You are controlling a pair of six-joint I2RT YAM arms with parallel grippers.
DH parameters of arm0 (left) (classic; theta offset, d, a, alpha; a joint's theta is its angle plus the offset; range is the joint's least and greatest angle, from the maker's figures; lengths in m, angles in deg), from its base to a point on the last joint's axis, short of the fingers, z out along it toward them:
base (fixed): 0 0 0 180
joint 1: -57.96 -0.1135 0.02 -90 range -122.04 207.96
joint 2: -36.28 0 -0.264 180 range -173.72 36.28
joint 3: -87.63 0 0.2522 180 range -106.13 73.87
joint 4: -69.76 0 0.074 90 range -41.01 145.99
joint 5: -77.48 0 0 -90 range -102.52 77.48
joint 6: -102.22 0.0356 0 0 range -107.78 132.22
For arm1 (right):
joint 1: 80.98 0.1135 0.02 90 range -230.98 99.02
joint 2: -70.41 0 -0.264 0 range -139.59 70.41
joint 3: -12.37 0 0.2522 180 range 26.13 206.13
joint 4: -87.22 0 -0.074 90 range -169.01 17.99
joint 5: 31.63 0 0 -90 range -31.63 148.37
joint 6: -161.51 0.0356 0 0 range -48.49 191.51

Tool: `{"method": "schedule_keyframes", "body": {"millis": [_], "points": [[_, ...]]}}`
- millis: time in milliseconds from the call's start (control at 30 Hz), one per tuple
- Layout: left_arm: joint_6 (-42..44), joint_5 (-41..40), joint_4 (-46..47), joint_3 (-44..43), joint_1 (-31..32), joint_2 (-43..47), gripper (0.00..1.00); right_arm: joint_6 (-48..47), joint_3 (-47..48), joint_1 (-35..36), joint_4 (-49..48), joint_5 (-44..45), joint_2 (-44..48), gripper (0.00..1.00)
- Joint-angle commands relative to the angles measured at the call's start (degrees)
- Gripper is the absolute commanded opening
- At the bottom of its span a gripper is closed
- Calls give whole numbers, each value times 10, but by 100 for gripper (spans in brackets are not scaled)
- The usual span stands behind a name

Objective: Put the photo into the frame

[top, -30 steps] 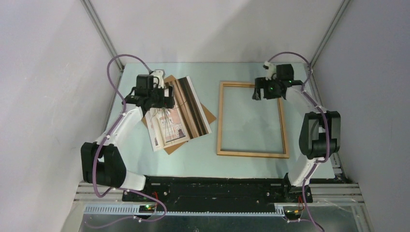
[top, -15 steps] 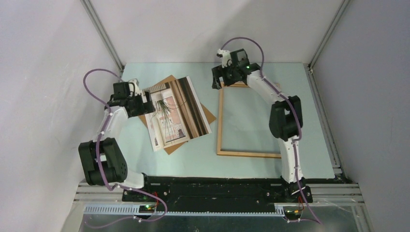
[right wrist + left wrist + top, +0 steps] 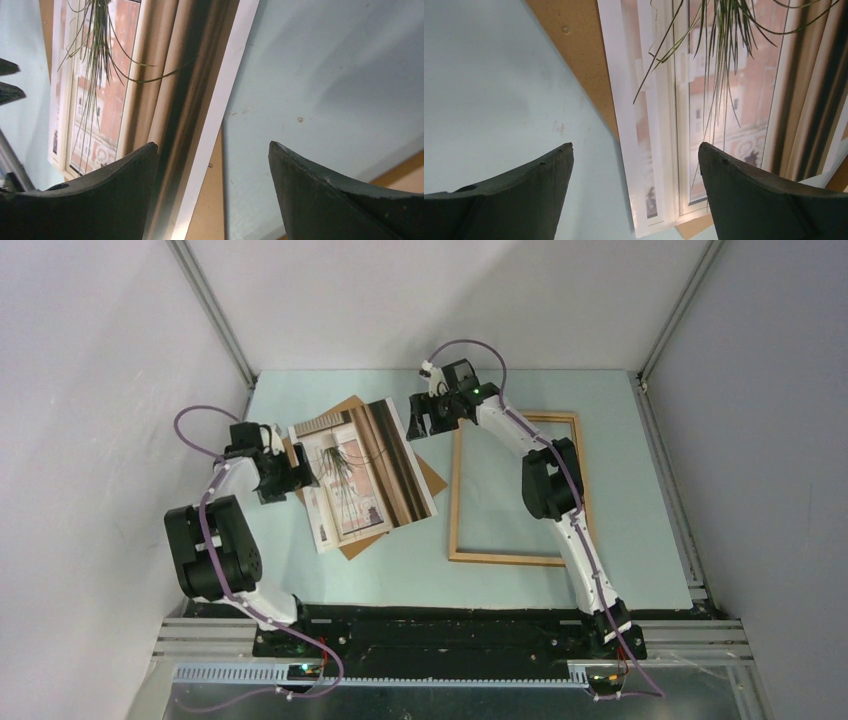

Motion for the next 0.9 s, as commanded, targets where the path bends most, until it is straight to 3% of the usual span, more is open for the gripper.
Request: {"method": "schedule_keyframes", "body": {"millis": [0, 867], "points": [[-18, 34, -2, 2, -3, -33, 98, 67, 33, -4, -36, -48, -28, 84], [-25, 147, -3, 11, -3, -119, 95, 247, 22, -1, -133, -152, -97, 83]]}}
